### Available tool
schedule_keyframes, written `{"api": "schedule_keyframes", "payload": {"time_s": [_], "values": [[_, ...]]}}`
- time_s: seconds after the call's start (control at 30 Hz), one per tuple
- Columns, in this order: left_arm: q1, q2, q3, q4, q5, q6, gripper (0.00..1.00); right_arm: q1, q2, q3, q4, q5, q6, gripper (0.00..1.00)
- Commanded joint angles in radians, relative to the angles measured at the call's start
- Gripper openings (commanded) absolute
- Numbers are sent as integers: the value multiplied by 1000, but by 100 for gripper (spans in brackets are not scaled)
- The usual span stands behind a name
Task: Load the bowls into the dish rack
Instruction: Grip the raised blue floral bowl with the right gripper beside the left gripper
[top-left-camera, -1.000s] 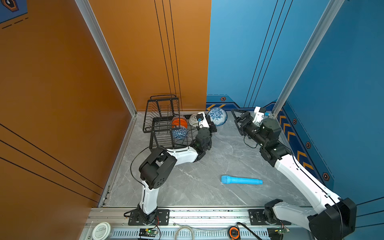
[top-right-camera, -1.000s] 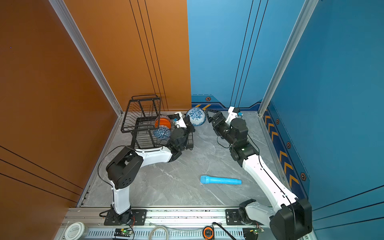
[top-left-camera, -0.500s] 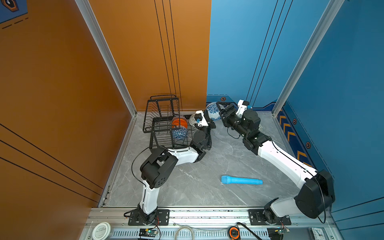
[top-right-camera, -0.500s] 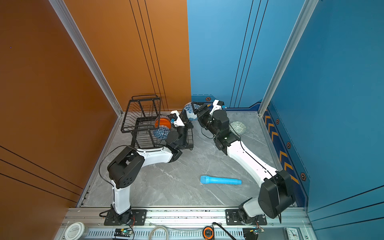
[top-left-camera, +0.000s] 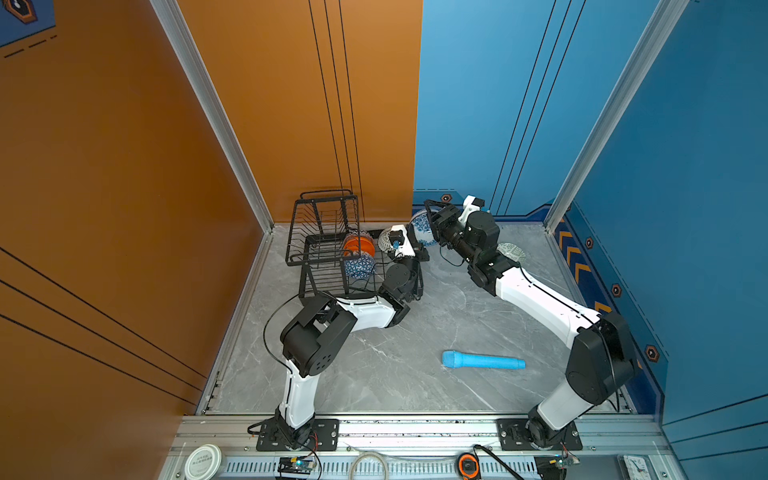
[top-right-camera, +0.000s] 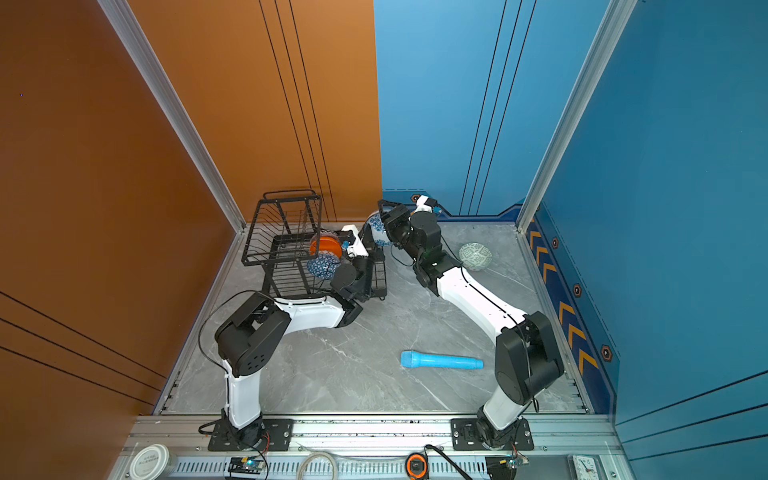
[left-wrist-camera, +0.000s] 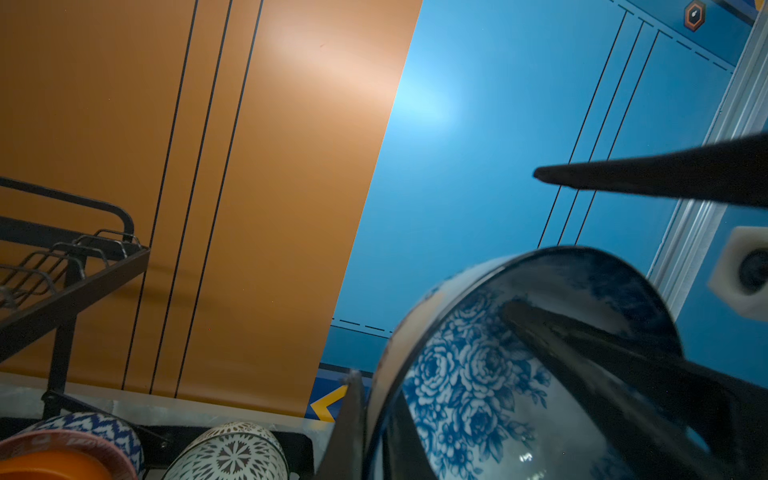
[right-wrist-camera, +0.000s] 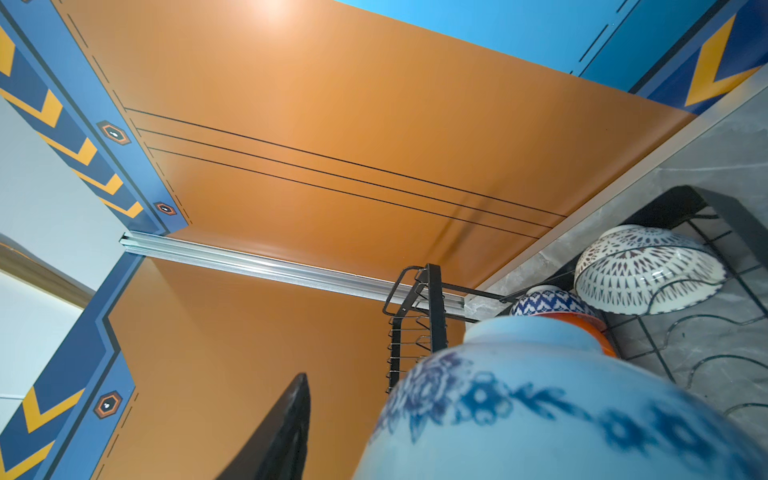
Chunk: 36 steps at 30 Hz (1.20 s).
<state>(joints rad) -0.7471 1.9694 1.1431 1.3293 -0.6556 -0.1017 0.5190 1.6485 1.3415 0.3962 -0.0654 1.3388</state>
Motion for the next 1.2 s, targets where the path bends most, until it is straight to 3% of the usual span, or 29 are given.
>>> {"api": "schedule_keyframes", "payload": {"time_s": [0.0, 0.13, 0.43, 0.57, 0.87, 1.03, 1.17], "values": [[18, -39, -18, 80, -11, -16, 0, 1, 14, 42, 15, 63, -1, 44], [27, -51, -36, 80, -12, -26, 0, 13, 18, 36, -9, 99, -7, 34], [39, -77, -52, 80, -8, -18, 0, 25, 29, 31, -33, 134, -13, 28], [44, -87, -49, 80, -3, 3, 0, 31, 37, 33, -34, 131, -12, 15], [69, -103, -23, 81, 25, 40, 0, 42, 15, 32, -55, 137, -27, 9], [81, -103, -2, 80, 32, 52, 0, 47, 4, 27, -60, 131, -34, 0], [86, -104, 13, 80, 33, 69, 0, 50, -9, 15, -63, 131, -42, 0]]}}
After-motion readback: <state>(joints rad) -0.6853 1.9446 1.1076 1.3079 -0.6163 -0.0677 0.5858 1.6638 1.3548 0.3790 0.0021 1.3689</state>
